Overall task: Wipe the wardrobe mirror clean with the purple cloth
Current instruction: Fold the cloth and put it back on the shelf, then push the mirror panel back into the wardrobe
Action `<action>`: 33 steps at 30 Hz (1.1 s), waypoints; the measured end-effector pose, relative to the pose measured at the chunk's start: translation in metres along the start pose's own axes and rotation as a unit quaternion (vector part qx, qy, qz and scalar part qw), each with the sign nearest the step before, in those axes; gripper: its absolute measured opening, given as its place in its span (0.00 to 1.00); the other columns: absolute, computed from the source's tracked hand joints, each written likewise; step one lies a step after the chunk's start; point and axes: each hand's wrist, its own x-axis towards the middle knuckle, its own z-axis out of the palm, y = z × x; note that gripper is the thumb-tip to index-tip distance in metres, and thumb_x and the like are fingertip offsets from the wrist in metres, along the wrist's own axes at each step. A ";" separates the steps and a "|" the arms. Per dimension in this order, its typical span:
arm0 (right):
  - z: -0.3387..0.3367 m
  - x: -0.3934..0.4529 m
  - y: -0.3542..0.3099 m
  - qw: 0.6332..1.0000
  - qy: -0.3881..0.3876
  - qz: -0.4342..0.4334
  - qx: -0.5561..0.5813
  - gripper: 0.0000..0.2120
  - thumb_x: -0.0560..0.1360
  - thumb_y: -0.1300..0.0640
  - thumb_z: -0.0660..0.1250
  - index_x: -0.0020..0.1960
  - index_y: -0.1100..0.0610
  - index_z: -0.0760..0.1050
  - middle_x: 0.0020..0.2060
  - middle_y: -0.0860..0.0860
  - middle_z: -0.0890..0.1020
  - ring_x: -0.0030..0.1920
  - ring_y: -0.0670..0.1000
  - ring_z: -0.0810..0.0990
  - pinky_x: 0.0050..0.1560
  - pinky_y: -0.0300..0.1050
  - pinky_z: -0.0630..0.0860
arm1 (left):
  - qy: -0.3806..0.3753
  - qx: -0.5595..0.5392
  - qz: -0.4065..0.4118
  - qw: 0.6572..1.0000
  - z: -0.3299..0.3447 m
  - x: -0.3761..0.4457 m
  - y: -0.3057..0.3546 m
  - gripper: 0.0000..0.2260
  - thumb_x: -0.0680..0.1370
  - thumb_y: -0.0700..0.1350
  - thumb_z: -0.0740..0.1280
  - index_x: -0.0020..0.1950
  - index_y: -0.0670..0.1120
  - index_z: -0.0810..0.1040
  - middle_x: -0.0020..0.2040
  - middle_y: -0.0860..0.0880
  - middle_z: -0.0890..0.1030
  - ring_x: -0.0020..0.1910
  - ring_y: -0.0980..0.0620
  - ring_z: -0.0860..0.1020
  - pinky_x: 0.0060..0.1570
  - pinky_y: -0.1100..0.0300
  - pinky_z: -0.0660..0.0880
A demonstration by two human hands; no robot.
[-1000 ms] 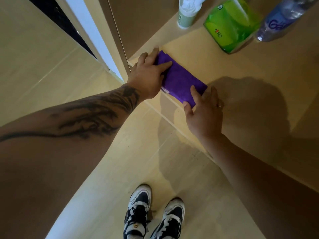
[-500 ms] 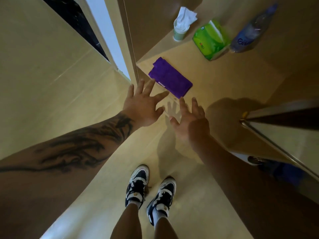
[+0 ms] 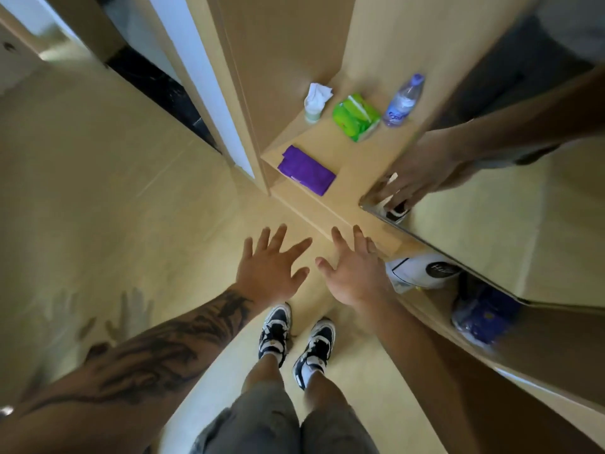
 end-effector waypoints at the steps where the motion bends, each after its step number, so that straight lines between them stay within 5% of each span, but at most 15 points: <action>1: -0.006 -0.014 0.002 1.000 0.000 0.000 -0.001 0.36 0.82 0.32 0.54 0.84 0.42 0.46 0.85 0.53 0.45 0.83 0.61 0.47 0.80 0.63 0.57 | -0.002 -0.009 -0.005 1.000 -0.005 -0.014 0.006 0.29 0.82 0.69 0.50 0.82 0.70 0.45 0.86 0.48 0.45 0.85 0.40 0.45 0.79 0.36 0.46; 14: -0.051 -0.160 0.025 0.987 0.128 -0.031 -0.090 0.34 0.84 0.36 0.52 0.84 0.43 0.41 0.84 0.55 0.38 0.84 0.60 0.43 0.80 0.64 0.43 | 0.097 -0.034 0.034 0.994 -0.067 -0.135 0.076 0.28 0.82 0.69 0.51 0.81 0.71 0.46 0.86 0.50 0.49 0.85 0.43 0.48 0.80 0.39 0.51; 21: -0.082 -0.200 0.040 0.972 0.233 0.008 -0.028 0.34 0.83 0.35 0.56 0.85 0.43 0.49 0.85 0.56 0.47 0.84 0.60 0.48 0.80 0.64 0.50 | 0.144 -0.087 0.105 0.980 -0.103 -0.143 0.096 0.25 0.83 0.66 0.55 0.80 0.73 0.53 0.85 0.46 0.55 0.84 0.42 0.52 0.79 0.41 0.57; 27: -0.143 -0.220 0.057 0.923 0.382 0.034 0.025 0.37 0.80 0.35 0.61 0.84 0.46 0.55 0.83 0.56 0.56 0.82 0.61 0.58 0.77 0.62 0.60 | 0.243 -0.125 0.190 0.943 -0.190 -0.138 0.140 0.26 0.84 0.61 0.61 0.81 0.68 0.60 0.85 0.46 0.57 0.84 0.43 0.54 0.77 0.41 0.60; 33: -0.227 -0.253 0.062 0.812 0.578 0.054 0.055 0.36 0.79 0.36 0.62 0.83 0.45 0.58 0.82 0.58 0.55 0.81 0.61 0.57 0.78 0.65 0.59 | 0.382 -0.224 0.245 0.863 -0.272 -0.156 0.182 0.26 0.82 0.55 0.68 0.80 0.64 0.66 0.85 0.46 0.57 0.82 0.42 0.59 0.75 0.39 0.65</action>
